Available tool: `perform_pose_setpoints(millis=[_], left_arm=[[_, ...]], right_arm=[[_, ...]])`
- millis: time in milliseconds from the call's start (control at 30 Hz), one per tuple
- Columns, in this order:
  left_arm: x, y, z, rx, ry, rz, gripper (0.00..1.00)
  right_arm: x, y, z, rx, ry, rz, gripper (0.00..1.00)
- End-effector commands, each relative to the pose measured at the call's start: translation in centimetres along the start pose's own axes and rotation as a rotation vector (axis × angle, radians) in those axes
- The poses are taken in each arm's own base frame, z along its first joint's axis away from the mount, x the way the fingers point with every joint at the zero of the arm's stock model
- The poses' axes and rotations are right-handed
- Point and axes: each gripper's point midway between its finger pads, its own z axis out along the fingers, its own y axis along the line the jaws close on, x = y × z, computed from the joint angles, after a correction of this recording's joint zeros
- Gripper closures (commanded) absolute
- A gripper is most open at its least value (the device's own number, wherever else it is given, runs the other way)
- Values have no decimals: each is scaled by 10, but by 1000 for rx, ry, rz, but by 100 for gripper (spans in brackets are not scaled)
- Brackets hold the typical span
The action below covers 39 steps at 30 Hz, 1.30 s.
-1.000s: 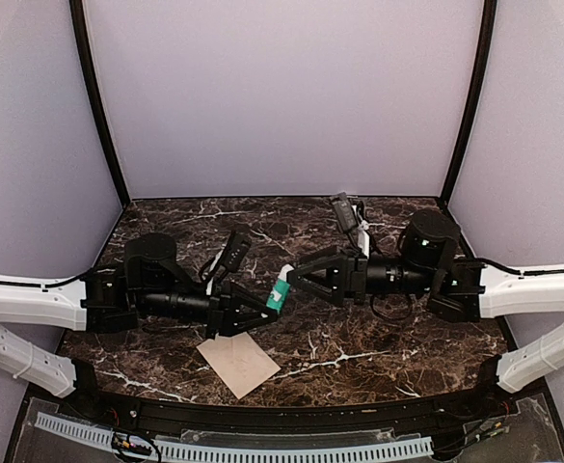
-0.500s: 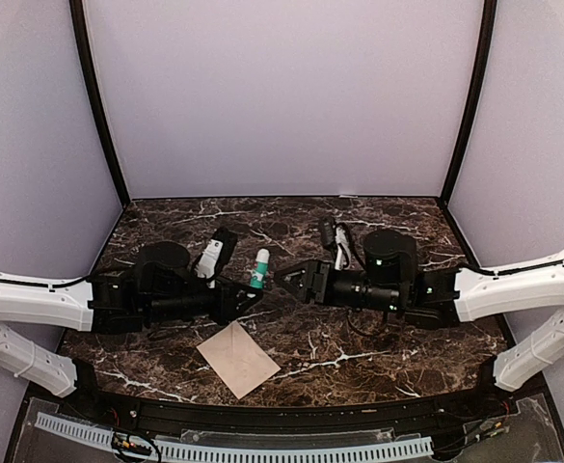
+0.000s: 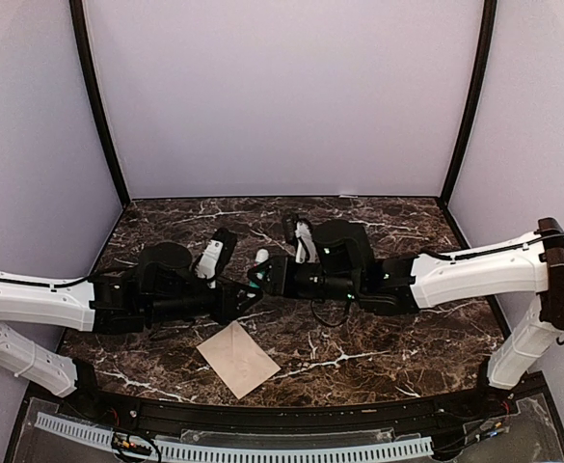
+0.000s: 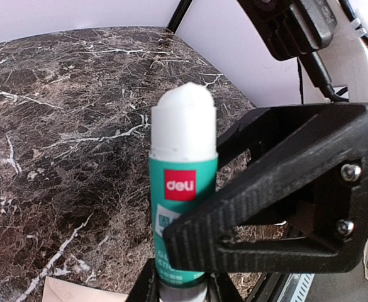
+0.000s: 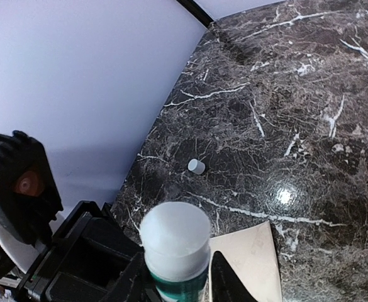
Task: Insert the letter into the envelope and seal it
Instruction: Screw the solid glue.
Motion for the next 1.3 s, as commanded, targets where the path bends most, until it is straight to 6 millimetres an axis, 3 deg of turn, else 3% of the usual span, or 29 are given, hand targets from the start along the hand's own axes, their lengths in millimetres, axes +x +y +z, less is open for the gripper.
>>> perform_pose_setpoints(millis=[0,133,300,500,700,833,967,1000,1100,1200,1267], left_arm=[[-3,-5,-1,23,-3,9,100],[-1,-13,-5,65,16,25,100],[-1,-30,-20,167,23,35,100],[-5,-97,-53,536,91,68,100],[-6,-134,-78,767,143,78,100],[-8,-143,-84,830,144,74,100],[-9,-136,-78,785,122,70,100],[-9,-133,-76,769,117,72,100],[-10,-118,-65,667,86,63,100],[-18,-90,-51,483,20,59,100],[-16,-66,-43,346,13,54,100]], right_arm=[[-1,11,2,-38,-5,3,76],[-7,16,-8,-83,-29,-24,92],[-14,36,-35,-247,-33,-124,98],[-5,85,-81,-547,27,-297,100],[8,124,-118,-797,101,-394,100],[16,130,-125,-862,140,-408,100],[14,127,-124,-844,131,-401,100],[13,126,-123,-829,120,-397,96],[4,116,-118,-746,68,-380,64],[-11,95,-114,-626,-5,-338,39],[-21,77,-112,-550,-61,-287,27]])
